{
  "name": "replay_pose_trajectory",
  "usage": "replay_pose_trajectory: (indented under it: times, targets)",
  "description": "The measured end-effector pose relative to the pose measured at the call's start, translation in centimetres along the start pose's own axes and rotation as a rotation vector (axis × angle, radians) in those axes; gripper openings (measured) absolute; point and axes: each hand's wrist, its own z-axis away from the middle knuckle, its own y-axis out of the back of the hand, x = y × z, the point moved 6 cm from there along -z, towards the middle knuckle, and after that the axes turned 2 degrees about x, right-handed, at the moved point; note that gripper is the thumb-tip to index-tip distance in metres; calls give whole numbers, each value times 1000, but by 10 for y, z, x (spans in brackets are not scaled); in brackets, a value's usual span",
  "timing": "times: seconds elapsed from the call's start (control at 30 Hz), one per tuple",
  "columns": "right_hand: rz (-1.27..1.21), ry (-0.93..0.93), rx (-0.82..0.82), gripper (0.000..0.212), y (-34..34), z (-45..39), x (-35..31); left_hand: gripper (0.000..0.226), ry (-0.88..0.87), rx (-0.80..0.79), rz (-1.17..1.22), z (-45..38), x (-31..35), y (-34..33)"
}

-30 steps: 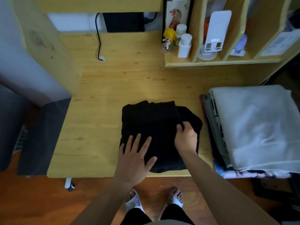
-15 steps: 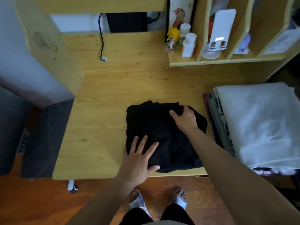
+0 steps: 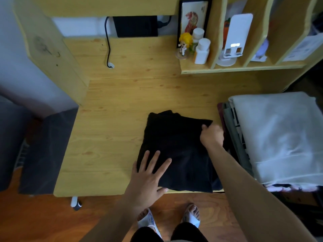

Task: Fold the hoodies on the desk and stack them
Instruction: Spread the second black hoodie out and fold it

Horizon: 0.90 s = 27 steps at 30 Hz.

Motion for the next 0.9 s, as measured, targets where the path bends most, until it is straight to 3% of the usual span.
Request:
replay_pose_trajectory:
  times: [0.07, 0.17, 0.37, 0.43, 0.5, 0.57, 0.67, 0.8, 0.9]
  targets:
    - [99, -118, -81, 45, -16, 0, 22, 101, -11, -26, 14, 2, -1, -1]
    - [158, -181, -51, 69, -18, 4, 28, 104, -1, -17, 23, 0, -3, 3]
    - [-106, -486, -242, 115, -28, 7, 74, 118, 36, 128, 115, 2, -3, 1]
    - [-224, -530, -289, 120, -41, -3, 86, 118, 232, 231, 396, 10, -20, -8]
    - [-232, -564, -318, 138, -64, -21, 106, 109, 508, 325, 867, 20, -38, -22]
    - [-184, -571, -295, 151, -85, -32, 121, 97, 608, 323, 1222, 21, -41, -34]
    - [-259, -532, -253, 125, -79, -2, 102, 79, 621, 325, 1285, 14, -47, -47]
    - [-499, -501, -191, 53, -34, 50, 43, 80, 644, 413, 1393, 13, -44, -54]
    - [-366, -271, -93, 46, 2, 65, 9, 68, 572, 517, 1376, 8, -44, -40]
